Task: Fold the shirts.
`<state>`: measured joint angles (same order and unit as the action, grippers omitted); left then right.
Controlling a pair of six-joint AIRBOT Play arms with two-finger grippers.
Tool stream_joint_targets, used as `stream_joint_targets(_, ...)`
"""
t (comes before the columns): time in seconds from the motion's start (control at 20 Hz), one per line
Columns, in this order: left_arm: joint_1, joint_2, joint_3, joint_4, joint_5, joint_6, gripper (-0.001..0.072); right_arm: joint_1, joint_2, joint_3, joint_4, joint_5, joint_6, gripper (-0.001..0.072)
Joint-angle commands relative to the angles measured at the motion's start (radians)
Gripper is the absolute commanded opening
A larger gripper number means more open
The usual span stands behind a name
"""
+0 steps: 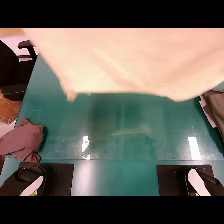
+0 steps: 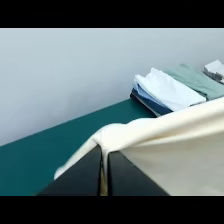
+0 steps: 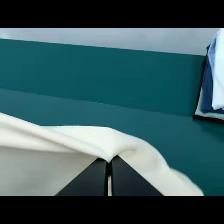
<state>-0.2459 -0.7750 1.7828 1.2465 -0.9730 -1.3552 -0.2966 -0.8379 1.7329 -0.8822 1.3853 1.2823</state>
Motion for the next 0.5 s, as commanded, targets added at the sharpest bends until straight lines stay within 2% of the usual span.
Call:
stream_joint_targets(0.0, 0.001, 0.006, 0.018, 0.008, -0.089, 0.002, 0.0024, -0.045, -0.077, 0.126, -0.009, 0.091, 0.064, 0.0013)
stream_joint_targets(0.15, 0.001, -0.124, 0.017, 0.009, -0.333, 0.002, 0.0024, 0.012, -0.214, 0.115, -0.015, 0.146, 0.098, 0.0013)
stream_joint_targets(0.3, 0.001, -0.301, -0.055, 0.008, -0.558, 0.021, 0.0025, 0.154, -0.365, -0.009, -0.171, 0.188, 0.151, 0.0013)
stream_joint_targets(0.45, 0.001, -0.472, -0.220, 0.004, -0.537, 0.076, 0.0025, 0.293, -0.560, -0.125, -0.354, 0.232, 0.150, 0.0013)
